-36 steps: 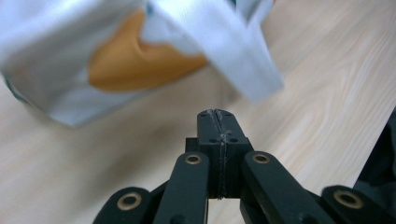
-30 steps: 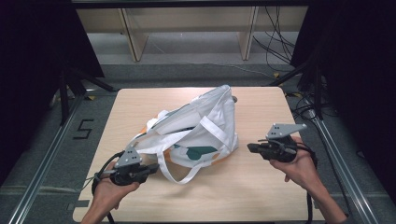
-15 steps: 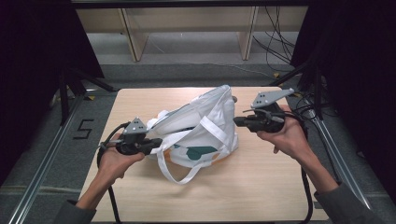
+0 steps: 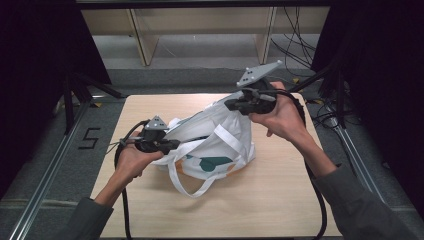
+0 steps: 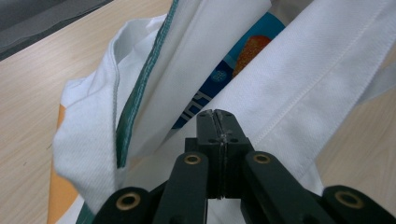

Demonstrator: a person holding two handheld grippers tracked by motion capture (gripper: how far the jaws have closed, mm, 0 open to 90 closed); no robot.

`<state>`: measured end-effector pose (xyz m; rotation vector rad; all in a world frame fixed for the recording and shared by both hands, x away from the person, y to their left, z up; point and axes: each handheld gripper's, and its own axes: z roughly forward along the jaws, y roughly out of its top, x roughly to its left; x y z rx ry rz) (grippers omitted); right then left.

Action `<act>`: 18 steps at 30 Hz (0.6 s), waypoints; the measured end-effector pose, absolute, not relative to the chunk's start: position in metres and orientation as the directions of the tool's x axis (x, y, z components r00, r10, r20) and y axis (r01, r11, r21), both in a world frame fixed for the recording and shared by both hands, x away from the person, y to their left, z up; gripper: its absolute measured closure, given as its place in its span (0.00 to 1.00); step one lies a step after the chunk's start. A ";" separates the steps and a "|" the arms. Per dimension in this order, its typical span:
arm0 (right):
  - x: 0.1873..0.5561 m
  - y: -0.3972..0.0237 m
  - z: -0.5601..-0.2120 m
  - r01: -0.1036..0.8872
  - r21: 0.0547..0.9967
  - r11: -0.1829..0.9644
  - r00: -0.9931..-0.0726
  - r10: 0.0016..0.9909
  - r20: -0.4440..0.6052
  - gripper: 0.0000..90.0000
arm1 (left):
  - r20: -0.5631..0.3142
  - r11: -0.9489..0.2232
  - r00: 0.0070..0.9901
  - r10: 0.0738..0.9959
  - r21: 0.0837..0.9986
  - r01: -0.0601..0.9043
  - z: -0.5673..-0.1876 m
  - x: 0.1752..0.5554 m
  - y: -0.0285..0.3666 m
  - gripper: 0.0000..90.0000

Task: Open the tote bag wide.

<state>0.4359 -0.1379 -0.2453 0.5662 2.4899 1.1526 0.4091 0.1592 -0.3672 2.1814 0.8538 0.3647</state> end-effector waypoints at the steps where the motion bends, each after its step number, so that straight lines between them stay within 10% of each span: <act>1: 0.439 -0.133 -0.247 0.210 0.769 0.604 -0.867 0.479 -0.139 1.00 | -0.008 -0.497 0.738 0.675 0.734 0.462 -0.368 0.411 0.158 0.99; 18: 0.469 -0.160 -0.437 0.483 0.442 0.756 -0.829 0.558 -0.048 1.00 | 0.078 -0.594 0.703 0.707 0.605 0.531 -0.434 0.458 0.145 0.99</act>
